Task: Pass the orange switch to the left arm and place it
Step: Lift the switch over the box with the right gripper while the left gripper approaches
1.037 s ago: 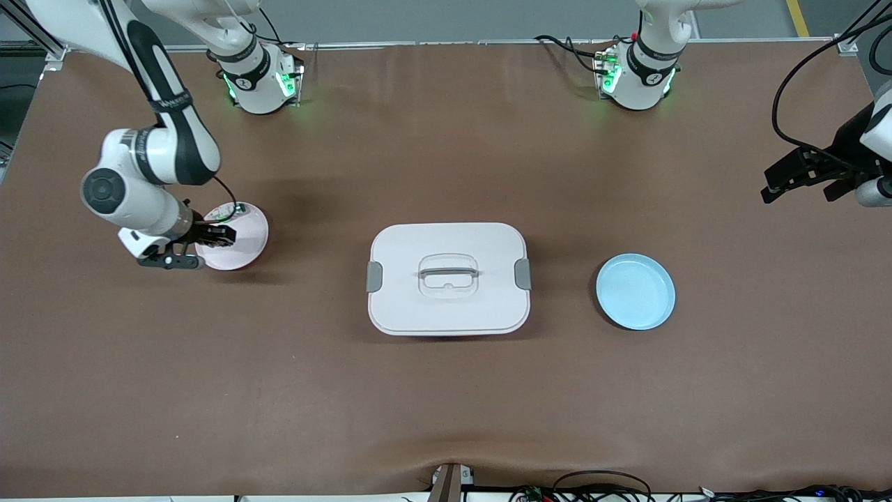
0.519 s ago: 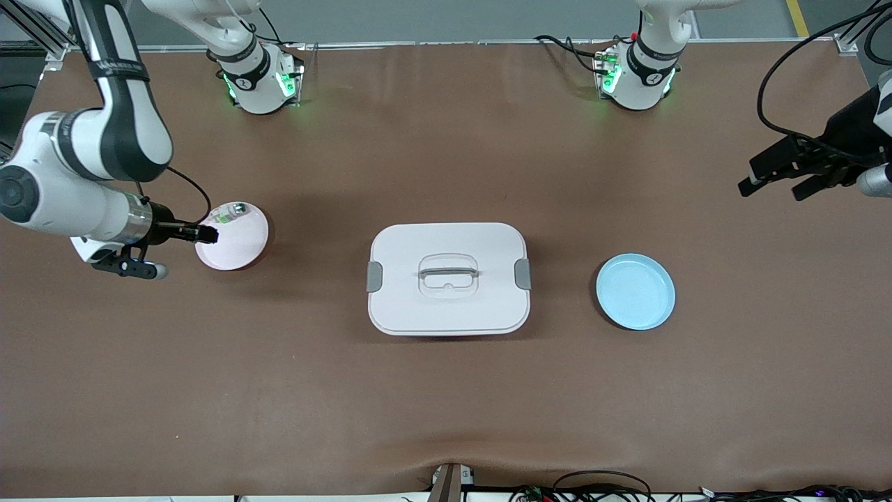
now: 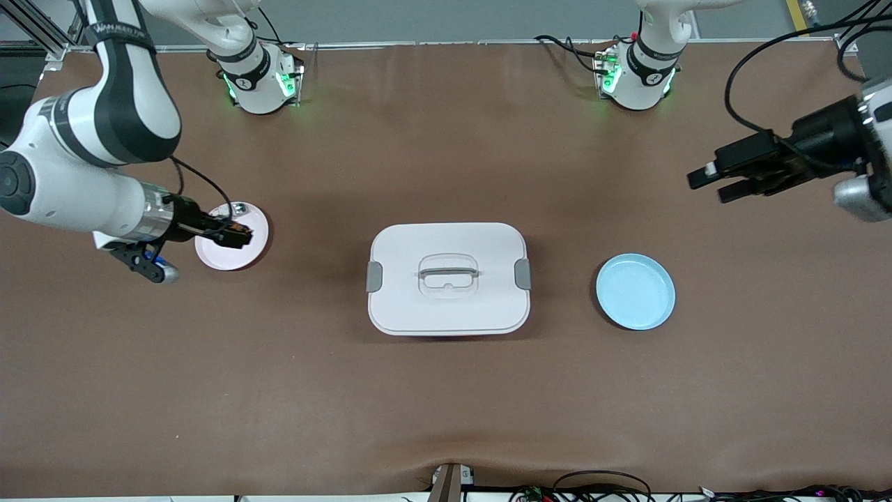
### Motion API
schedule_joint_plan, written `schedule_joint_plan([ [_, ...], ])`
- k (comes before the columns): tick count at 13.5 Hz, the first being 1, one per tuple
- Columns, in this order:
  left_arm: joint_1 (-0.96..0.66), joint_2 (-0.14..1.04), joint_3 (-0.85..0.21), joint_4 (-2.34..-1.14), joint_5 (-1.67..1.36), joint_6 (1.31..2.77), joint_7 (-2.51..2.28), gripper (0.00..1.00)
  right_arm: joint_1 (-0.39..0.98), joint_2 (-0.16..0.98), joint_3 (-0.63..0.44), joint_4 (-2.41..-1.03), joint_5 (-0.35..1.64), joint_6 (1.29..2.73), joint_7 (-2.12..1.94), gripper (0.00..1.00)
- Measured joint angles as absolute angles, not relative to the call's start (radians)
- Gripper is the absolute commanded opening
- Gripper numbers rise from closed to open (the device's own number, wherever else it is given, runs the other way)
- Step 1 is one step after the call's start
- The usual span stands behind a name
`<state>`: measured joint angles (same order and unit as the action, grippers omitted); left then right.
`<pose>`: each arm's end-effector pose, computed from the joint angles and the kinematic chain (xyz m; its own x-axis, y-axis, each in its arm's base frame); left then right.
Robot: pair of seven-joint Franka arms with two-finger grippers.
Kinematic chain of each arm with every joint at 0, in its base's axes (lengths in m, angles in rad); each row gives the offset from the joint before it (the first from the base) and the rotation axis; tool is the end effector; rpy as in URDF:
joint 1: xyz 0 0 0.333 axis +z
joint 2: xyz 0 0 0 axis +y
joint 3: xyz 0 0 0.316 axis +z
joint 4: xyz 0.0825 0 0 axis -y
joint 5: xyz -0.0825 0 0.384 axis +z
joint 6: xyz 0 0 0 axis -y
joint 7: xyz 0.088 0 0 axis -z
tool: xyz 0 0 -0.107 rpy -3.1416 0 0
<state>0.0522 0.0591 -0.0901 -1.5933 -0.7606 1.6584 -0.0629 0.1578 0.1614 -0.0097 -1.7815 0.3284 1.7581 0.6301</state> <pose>0.5783 -0.0886 0.6157 0.9958 0.0679 -0.0615 0.0916 -0.7195 0.6884 0.5778 0.1154 0.4519 0.8039 -0.4935 -0.3320 -0.5567 -0.8208 -0.1279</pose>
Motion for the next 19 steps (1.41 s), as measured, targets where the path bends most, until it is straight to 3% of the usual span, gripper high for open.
schedule_joint_plan([
  [5,-0.051,0.152,-0.098,-1.593,-0.91,1.723,-0.06,1.0,0.277,0.232,-0.007,-1.51,0.449,1.631,1.011,0.0],
  [12,-0.187,0.156,-0.099,-1.637,-0.99,1.899,-0.098,1.0,0.469,0.459,-0.007,-1.213,0.508,1.674,1.509,0.0],
  [19,-0.308,0.218,-0.1,-1.681,-1.041,2.081,-0.127,1.0,0.555,0.568,-0.007,-1.11,0.51,1.795,1.799,0.0],
])
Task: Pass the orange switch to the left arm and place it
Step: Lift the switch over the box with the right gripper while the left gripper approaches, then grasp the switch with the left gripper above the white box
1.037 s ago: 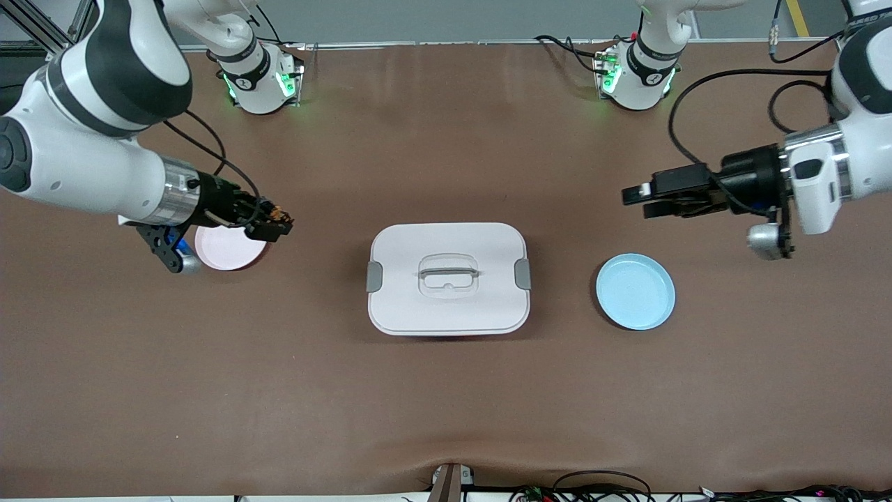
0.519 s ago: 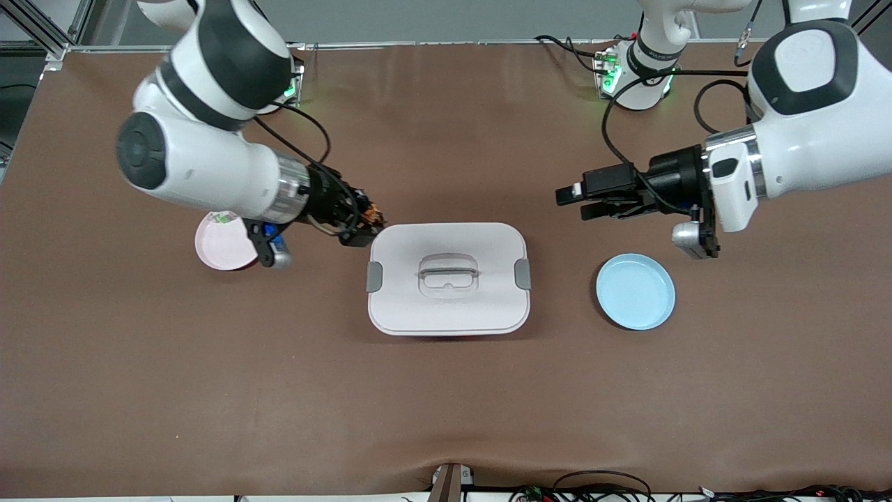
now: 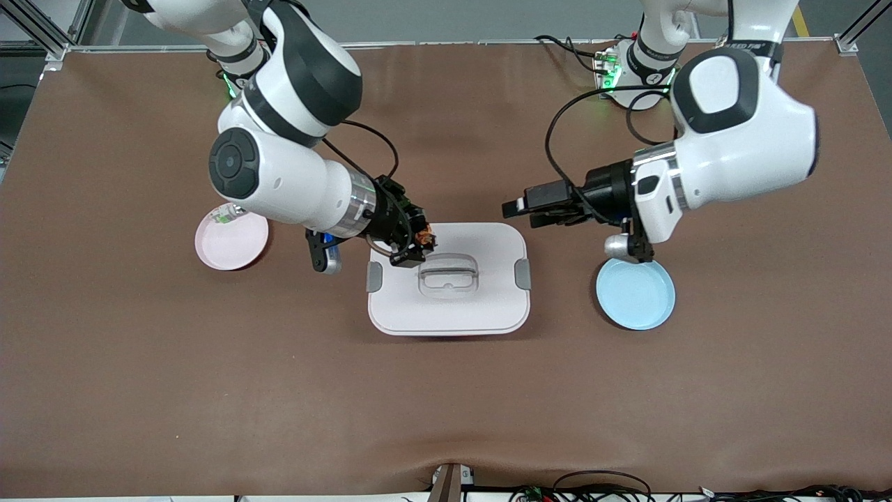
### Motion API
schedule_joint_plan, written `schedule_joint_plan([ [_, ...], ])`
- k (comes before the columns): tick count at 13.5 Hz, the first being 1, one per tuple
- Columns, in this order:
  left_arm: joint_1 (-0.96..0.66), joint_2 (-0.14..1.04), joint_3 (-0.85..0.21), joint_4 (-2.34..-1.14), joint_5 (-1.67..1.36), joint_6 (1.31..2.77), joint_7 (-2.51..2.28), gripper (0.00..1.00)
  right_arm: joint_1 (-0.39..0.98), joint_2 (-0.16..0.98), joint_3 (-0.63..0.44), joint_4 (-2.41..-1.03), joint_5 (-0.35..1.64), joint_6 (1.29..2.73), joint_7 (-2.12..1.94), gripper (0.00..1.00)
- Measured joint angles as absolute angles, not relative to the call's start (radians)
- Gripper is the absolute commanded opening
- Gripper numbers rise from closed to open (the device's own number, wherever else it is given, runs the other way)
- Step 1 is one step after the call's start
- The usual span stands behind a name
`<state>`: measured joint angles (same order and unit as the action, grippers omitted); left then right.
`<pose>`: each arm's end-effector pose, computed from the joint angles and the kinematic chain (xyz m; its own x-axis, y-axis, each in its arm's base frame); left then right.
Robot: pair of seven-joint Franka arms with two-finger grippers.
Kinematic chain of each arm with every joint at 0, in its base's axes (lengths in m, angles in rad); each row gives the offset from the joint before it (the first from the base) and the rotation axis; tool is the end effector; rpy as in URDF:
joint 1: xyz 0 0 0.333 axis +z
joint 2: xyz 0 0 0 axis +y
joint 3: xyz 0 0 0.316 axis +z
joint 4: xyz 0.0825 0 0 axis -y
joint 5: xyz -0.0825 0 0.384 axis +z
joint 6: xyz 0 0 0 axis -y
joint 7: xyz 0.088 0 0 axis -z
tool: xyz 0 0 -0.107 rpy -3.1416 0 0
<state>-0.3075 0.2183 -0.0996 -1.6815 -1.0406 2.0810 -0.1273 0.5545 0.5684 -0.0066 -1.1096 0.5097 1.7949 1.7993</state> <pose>0.5844 -0.2934 0.5134 0.9819 0.1002 -0.1609 0.1895 -0.5497 0.8136 0.6019 0.4174 0.5104 0.1970 -0.8494 -0.4896 -0.9710 -0.2382 0.0226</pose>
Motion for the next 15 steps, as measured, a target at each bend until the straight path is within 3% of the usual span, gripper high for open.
schedule_joint_plan([
  [6,-0.39,0.307,-0.1,-1.686,-1.043,2.216,-0.13,1.0,0.61,0.622,-0.006,-1.051,0.511,1.877,1.953,0.0],
  [15,-0.427,0.324,-0.098,-1.688,-1.042,2.244,-0.129,1.0,0.644,0.667,-0.012,-1.035,0.511,1.932,1.999,0.0],
])
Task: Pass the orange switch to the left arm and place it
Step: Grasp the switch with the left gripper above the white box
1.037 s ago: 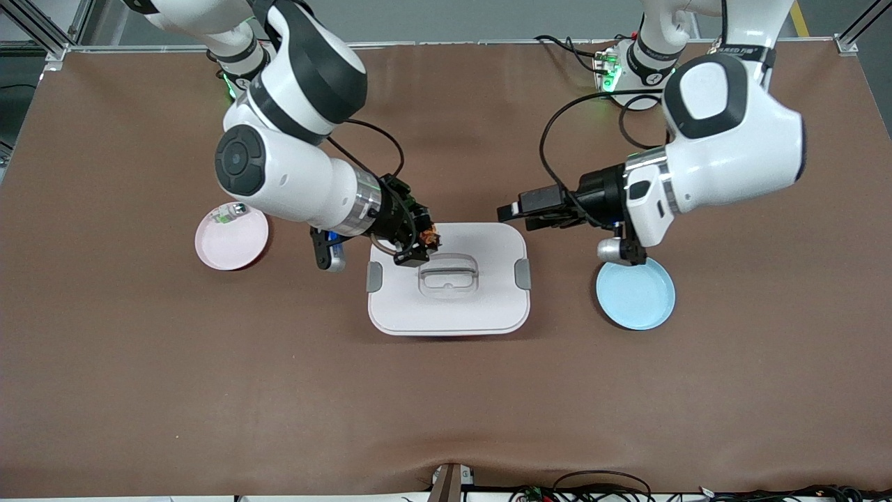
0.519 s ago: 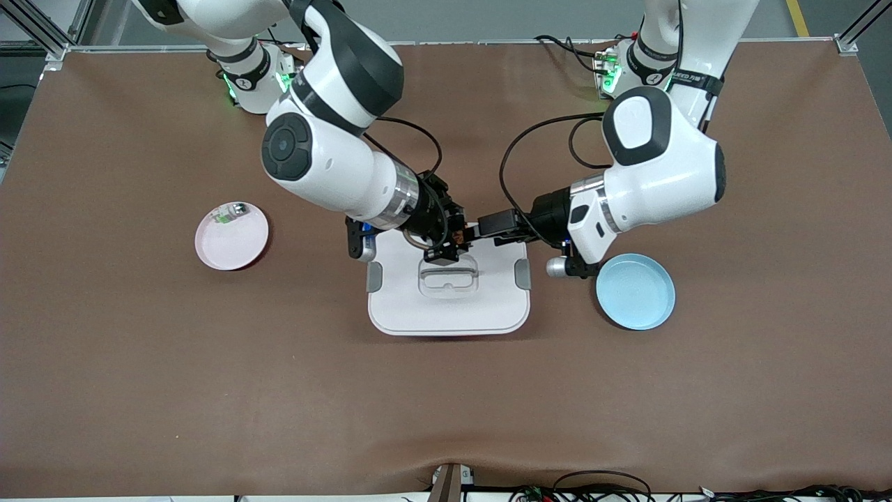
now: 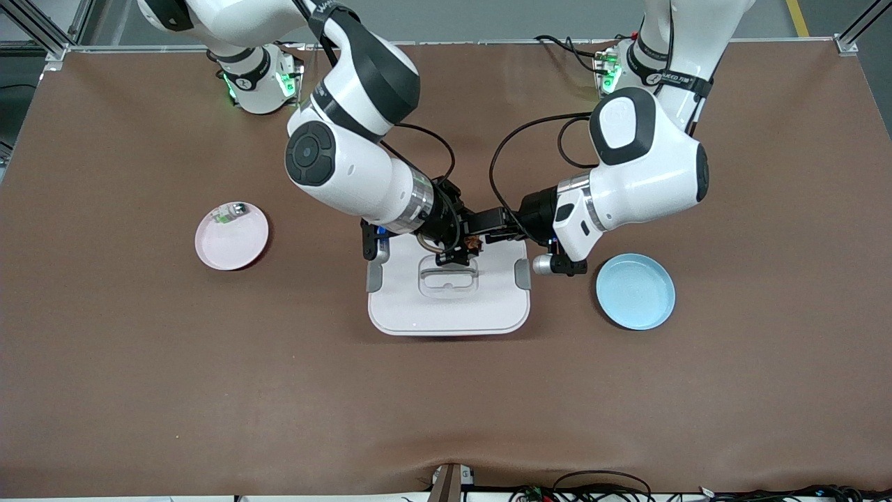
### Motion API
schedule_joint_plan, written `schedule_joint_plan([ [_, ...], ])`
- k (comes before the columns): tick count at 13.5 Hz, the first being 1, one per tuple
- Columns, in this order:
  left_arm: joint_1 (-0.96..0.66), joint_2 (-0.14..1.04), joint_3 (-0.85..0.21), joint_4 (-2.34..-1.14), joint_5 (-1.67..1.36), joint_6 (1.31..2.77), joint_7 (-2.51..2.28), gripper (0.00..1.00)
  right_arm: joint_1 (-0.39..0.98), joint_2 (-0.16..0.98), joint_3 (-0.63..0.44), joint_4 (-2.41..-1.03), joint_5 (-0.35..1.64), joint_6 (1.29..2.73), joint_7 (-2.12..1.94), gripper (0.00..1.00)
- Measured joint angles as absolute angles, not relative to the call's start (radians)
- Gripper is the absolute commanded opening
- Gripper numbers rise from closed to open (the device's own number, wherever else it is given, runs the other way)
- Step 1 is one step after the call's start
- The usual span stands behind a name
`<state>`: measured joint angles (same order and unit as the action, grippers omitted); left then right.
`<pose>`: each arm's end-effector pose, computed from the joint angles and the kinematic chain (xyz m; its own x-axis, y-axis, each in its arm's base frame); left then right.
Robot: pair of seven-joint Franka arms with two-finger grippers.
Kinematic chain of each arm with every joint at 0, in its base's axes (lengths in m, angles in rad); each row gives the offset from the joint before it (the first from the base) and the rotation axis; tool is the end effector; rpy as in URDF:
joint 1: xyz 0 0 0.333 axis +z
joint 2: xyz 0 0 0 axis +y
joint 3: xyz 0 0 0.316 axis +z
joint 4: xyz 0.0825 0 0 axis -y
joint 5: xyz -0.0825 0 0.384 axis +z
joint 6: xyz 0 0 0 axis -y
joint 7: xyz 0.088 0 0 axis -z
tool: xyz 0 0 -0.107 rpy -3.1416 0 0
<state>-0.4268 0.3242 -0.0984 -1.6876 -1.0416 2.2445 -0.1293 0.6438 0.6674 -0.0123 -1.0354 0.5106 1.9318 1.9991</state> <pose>0.5774 -0.3551 0.4477 0.9781 0.1246 -0.1665 0.2080 -0.5880 0.7816 0.5940 0.4802 0.4856 0.0591 -0.8576 -0.5109 -0.9957 -0.0873 0.0314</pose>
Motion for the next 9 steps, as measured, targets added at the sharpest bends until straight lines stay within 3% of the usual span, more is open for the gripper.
schedule_joint_plan([
  [1,-0.427,0.324,-0.098,-1.687,-1.038,2.246,-0.125,0.93,0.644,0.669,-0.012,-1.032,0.511,1.932,1.999,0.0],
  [3,-0.427,0.324,-0.098,-1.686,-1.025,2.248,-0.121,0.5,0.644,0.671,-0.012,-1.029,0.511,1.932,2.0,0.0],
  [4,-0.427,0.324,-0.098,-1.686,-1.024,2.249,-0.121,0.37,0.645,0.672,-0.012,-1.029,0.511,1.932,2.0,0.0],
  [6,-0.427,0.324,-0.098,-1.686,-1.023,2.249,-0.12,0.16,0.646,0.674,-0.012,-1.025,0.511,1.939,2.004,0.0],
  [8,-0.427,0.324,-0.098,-1.686,-1.023,2.249,-0.12,0.02,0.646,0.678,-0.011,-1.014,0.511,1.945,2.012,0.0],
  [9,-0.428,0.324,-0.099,-1.685,-1.023,2.249,-0.12,0.0,0.647,0.681,-0.011,-1.012,0.511,1.945,2.014,0.0],
])
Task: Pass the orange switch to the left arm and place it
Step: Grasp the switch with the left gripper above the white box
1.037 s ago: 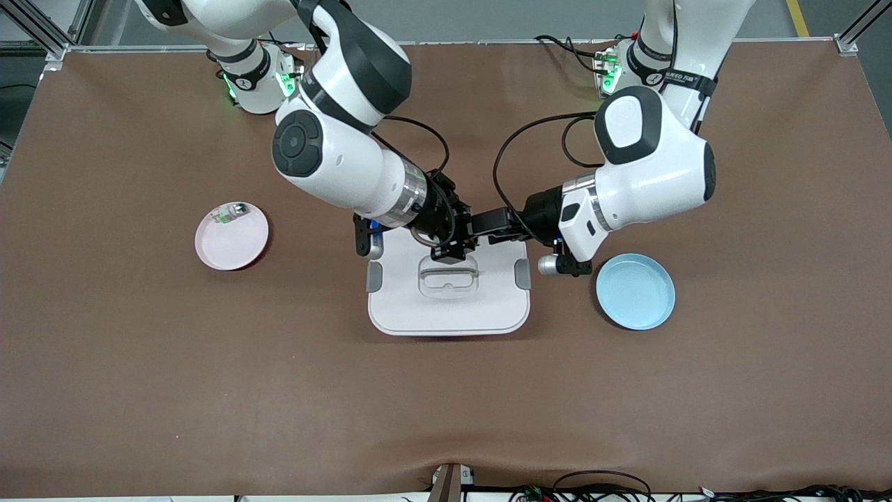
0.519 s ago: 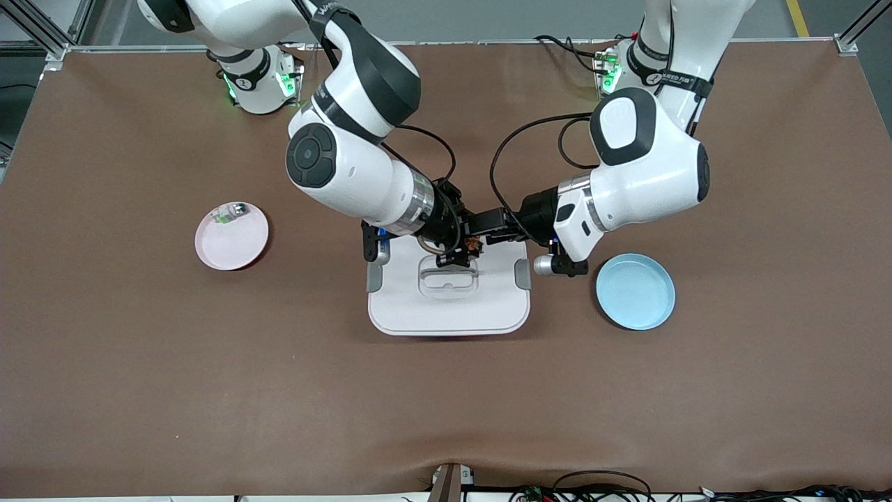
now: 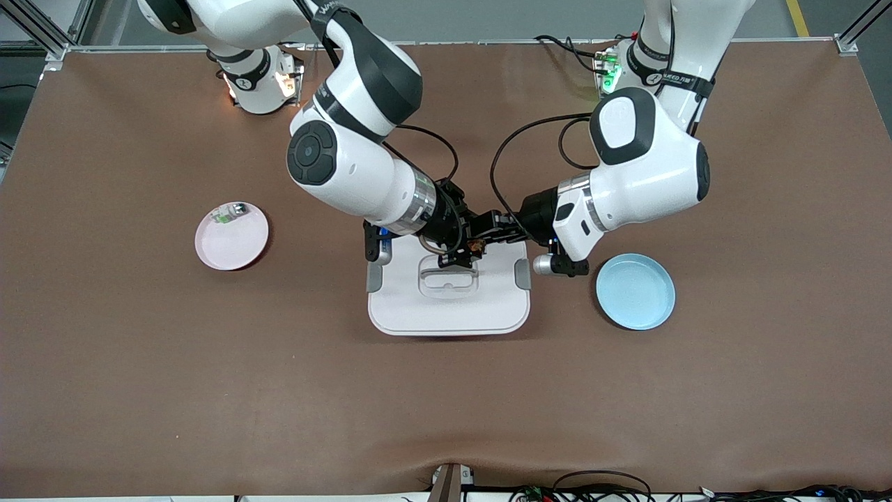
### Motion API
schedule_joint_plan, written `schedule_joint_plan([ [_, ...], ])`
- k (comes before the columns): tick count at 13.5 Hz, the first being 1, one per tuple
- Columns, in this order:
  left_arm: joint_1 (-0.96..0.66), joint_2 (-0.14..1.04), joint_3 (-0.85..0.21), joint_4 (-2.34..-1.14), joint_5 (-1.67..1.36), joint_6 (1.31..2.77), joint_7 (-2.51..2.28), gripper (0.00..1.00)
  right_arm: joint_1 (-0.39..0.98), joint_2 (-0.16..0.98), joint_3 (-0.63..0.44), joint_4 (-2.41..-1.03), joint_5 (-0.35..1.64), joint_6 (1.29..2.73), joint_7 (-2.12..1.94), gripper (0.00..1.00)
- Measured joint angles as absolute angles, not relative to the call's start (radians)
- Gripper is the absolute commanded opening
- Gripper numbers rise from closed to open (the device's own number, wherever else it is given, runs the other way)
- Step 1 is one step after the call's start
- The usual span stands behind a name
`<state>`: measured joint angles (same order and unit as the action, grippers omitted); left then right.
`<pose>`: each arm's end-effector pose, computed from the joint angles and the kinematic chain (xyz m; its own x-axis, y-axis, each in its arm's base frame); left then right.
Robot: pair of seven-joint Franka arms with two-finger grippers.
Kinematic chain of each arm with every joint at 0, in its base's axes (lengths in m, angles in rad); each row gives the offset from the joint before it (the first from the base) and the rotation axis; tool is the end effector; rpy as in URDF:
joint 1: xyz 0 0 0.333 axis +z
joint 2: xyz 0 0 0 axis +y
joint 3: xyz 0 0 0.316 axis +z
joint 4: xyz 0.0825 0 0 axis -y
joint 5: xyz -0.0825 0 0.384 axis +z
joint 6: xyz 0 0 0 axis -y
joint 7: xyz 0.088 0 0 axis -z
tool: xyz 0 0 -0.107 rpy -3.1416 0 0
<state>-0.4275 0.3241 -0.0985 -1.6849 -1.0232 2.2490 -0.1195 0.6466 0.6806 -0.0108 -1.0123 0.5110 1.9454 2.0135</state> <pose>0.5780 -0.3551 0.4489 0.9828 0.1160 -0.1439 0.1848 -0.6005 0.7780 0.5959 0.4843 0.4885 0.0516 -0.8520 -0.5209 -0.9971 -0.0729 0.0205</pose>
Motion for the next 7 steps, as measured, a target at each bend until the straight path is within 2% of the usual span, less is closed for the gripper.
schedule_joint_plan([
  [4,-0.427,0.324,-0.097,-1.684,-1.019,2.25,-0.106,0.0,0.646,0.686,-0.011,-1.006,0.515,1.946,2.014,0.02],
  [5,-0.427,0.324,-0.097,-1.684,-1.019,2.25,-0.106,0.0,0.646,0.686,-0.011,-1.006,0.515,1.946,2.014,0.42],
  [6,-0.427,0.324,-0.097,-1.684,-1.019,2.25,-0.106,0.0,0.646,0.686,-0.012,-1.006,0.515,1.946,2.014,0.58],
  [7,-0.427,0.324,-0.097,-1.684,-1.019,2.25,-0.106,0.0,0.646,0.686,-0.012,-1.005,0.515,1.946,2.014,0.89],
])
